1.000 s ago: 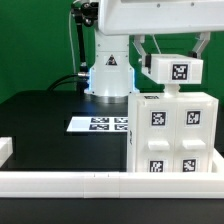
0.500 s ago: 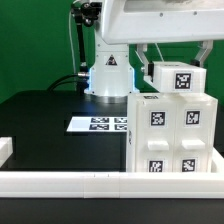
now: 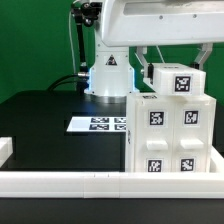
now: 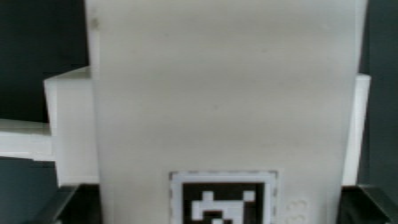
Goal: Assemble cabinet
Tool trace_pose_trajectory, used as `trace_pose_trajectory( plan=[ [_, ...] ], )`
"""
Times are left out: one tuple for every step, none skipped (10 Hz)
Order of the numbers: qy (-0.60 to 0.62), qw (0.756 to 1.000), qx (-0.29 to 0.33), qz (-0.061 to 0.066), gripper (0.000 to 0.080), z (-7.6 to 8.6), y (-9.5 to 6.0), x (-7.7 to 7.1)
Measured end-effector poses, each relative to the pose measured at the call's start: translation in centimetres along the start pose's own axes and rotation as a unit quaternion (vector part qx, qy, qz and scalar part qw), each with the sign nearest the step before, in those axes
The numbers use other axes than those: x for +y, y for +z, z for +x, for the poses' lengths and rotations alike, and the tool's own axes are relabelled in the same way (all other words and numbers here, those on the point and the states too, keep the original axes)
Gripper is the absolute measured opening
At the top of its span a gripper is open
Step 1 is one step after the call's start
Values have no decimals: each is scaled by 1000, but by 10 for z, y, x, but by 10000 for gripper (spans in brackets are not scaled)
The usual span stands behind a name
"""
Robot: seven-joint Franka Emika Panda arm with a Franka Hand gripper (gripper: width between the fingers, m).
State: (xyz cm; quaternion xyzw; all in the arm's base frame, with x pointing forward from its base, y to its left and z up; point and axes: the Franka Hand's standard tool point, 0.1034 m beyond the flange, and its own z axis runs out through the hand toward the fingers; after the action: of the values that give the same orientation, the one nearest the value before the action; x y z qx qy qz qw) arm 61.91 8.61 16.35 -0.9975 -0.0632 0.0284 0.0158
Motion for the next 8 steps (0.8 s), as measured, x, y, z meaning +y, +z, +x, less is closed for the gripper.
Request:
trace_pose_trajectory(
  plan=[
    [0, 1000, 0, 0, 554, 0, 0, 0],
    [0, 1000, 0, 0, 554, 0, 0, 0],
    [0, 1000, -1, 0, 633, 0, 1, 0],
    [0, 1000, -1, 0, 633, 0, 1, 0],
    [0, 1000, -1, 0, 647, 0, 1, 0],
    [0, 1000, -1, 0, 647, -1, 1, 0],
    [0, 1000, -1, 0, 649, -1, 1, 0],
    [0, 1000, -1, 0, 648, -1, 1, 0]
  ],
)
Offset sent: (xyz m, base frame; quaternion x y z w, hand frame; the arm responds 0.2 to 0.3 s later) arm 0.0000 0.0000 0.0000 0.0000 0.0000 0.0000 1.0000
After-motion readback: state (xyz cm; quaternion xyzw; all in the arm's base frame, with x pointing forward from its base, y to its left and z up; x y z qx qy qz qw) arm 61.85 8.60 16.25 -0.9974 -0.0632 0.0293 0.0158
